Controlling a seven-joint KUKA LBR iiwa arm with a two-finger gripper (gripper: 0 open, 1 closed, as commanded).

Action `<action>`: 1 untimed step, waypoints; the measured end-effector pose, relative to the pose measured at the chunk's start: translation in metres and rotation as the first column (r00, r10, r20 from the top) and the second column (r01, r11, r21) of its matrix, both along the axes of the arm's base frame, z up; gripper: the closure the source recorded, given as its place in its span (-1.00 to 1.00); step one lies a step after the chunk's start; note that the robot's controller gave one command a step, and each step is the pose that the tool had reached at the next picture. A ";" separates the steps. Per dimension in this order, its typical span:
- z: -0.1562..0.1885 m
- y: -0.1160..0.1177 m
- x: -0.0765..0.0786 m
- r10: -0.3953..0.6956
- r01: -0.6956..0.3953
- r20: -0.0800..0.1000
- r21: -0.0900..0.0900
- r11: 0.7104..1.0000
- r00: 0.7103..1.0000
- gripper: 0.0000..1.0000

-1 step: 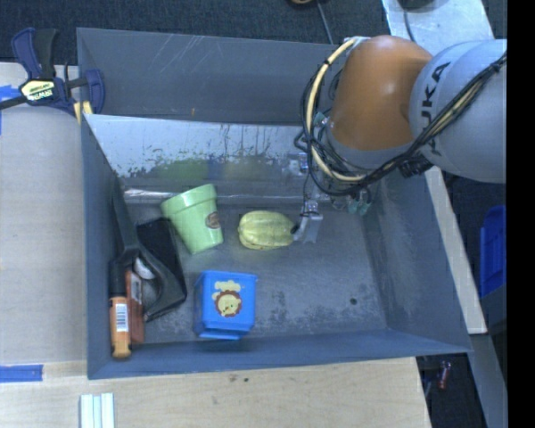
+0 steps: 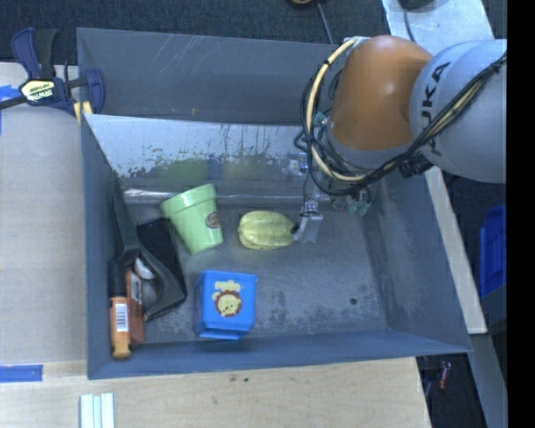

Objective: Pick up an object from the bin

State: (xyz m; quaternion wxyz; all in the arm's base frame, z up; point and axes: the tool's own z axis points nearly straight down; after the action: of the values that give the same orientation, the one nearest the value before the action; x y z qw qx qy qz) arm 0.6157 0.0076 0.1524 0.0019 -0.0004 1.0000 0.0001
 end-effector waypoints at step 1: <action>0.004 -0.004 0.001 0.021 -0.021 -0.001 0.001 1.000 1.000 -1.00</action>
Offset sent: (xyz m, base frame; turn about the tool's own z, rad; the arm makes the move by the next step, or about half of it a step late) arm -0.0272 -0.0472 0.0576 0.0023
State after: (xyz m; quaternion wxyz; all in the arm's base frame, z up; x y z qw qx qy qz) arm 0.6163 0.0038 0.1560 0.0014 -0.0109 0.9999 0.0005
